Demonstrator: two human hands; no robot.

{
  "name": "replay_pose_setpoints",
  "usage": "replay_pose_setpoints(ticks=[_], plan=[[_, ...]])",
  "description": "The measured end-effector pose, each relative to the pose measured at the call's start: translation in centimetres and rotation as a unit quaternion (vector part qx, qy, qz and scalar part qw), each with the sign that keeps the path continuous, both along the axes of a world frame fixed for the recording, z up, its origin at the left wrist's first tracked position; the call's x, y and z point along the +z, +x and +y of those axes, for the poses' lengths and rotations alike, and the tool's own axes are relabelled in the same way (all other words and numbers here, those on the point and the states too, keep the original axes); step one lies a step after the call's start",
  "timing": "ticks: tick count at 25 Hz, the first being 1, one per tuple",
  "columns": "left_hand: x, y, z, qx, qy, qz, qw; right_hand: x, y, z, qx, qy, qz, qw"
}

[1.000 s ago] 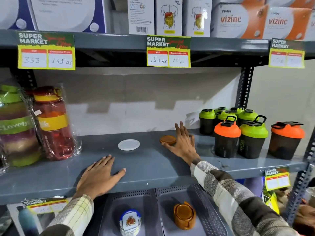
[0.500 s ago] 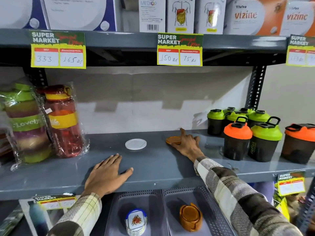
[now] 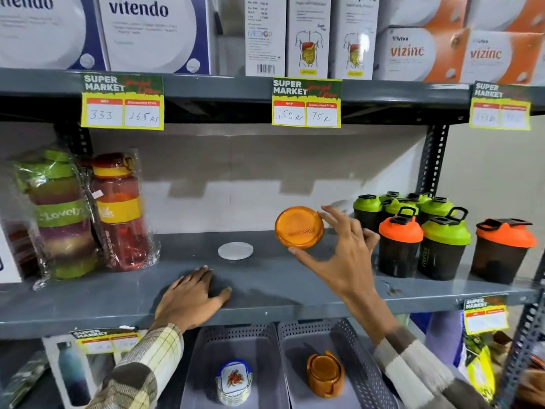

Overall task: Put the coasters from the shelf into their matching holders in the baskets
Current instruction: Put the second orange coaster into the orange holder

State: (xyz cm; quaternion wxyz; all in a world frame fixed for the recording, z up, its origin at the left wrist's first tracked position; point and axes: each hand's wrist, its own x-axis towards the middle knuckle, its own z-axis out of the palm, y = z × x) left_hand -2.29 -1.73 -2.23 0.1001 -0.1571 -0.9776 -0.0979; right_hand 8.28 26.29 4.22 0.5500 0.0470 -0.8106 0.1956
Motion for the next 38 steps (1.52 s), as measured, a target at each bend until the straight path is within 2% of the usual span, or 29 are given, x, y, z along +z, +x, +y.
replay_pose_setpoints(ticks=[3, 6, 10, 14, 17, 20, 22, 28, 32, 35, 38], plan=[[-0.1, 0.0, -0.1, -0.003, 0.004, 0.005, 1.000, 2.1, 5.4, -1.0, 0.026, 0.002, 0.120, 0.992], [0.0, 0.1, -0.1, -0.004, -0.006, -0.007, 1.000, 3.8, 9.4, -2.2, 0.037, 0.011, 0.193, 0.980], [0.1, 0.2, 0.0, -0.001, -0.016, -0.001, 1.000, 4.5, 11.8, -2.8, 0.040, 0.026, 0.212, 0.976], [0.1, 0.2, 0.0, 0.000, -0.019, -0.003, 1.000, 4.6, 12.3, -3.0, 0.059, 0.026, 0.184, 0.981], [0.1, 0.2, 0.0, -0.001, -0.020, -0.008, 1.000, 4.3, 12.7, -3.2, 0.125, -0.030, 0.105, 0.986], [0.2, 0.0, 0.0, -0.003, -0.015, -0.017, 1.000, 3.5, 13.0, -3.0, 0.230, -0.129, -0.023, 0.964], [0.1, -0.1, -0.1, -0.008, -0.011, -0.015, 1.000, 1.9, 12.7, -2.4, 0.246, -0.158, -0.090, 0.952], [0.0, -0.1, -0.2, 0.003, -0.029, -0.004, 1.000, -7.7, 10.2, 0.6, 0.196, -0.190, -0.252, 0.929], [-0.1, -0.2, -0.1, 0.003, -0.028, 0.003, 1.000, -16.5, 6.7, 4.1, 0.098, -0.199, -0.350, 0.910], [-0.1, -0.2, -0.1, 0.005, -0.028, 0.013, 1.000, -21.8, 3.8, 5.9, 0.024, -0.214, -0.432, 0.876], [-0.1, -0.4, -0.2, 0.002, -0.028, 0.018, 0.999, -25.4, 0.9, 6.9, -0.037, -0.176, -0.505, 0.844]])
